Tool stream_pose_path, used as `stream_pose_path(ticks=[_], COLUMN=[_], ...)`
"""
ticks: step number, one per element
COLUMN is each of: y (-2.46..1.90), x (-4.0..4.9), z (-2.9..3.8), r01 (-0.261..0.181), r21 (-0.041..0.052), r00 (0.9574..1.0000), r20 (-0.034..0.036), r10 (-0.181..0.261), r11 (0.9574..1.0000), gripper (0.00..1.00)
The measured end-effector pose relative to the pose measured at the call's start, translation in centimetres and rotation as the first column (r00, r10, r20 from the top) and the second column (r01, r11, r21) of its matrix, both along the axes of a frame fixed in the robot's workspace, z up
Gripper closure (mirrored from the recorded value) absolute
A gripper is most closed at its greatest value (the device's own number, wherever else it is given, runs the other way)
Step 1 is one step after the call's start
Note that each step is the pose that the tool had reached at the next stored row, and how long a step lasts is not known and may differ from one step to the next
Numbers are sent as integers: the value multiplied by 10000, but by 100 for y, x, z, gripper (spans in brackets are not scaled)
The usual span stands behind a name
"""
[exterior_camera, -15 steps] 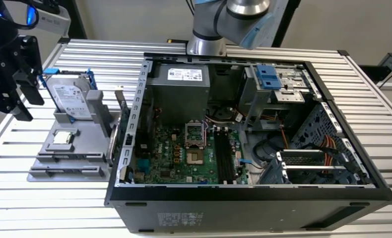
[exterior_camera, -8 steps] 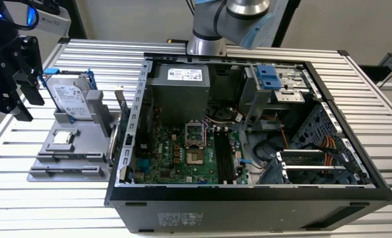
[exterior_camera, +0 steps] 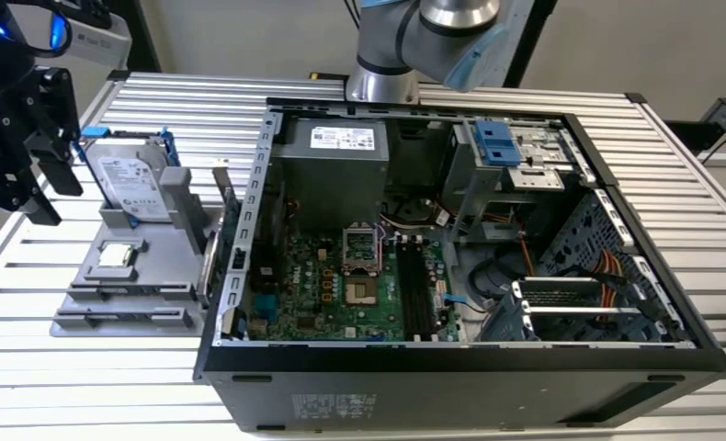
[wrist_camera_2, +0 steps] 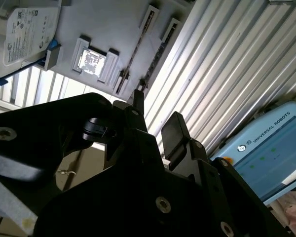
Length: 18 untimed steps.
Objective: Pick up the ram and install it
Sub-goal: 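Pick up the ram and move it above insertion slot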
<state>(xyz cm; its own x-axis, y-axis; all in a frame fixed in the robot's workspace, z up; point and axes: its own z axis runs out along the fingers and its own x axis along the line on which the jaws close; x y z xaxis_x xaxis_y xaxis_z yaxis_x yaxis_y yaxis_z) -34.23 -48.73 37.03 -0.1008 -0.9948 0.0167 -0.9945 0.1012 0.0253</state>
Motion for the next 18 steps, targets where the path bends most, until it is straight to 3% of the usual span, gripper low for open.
stream_pose_path(ticks=[18], y=[0], x=[0], z=[-11], r01=[111], r21=[0], r00=[9999], r20=[0], r10=[-111], r11=[9999], gripper=[0])
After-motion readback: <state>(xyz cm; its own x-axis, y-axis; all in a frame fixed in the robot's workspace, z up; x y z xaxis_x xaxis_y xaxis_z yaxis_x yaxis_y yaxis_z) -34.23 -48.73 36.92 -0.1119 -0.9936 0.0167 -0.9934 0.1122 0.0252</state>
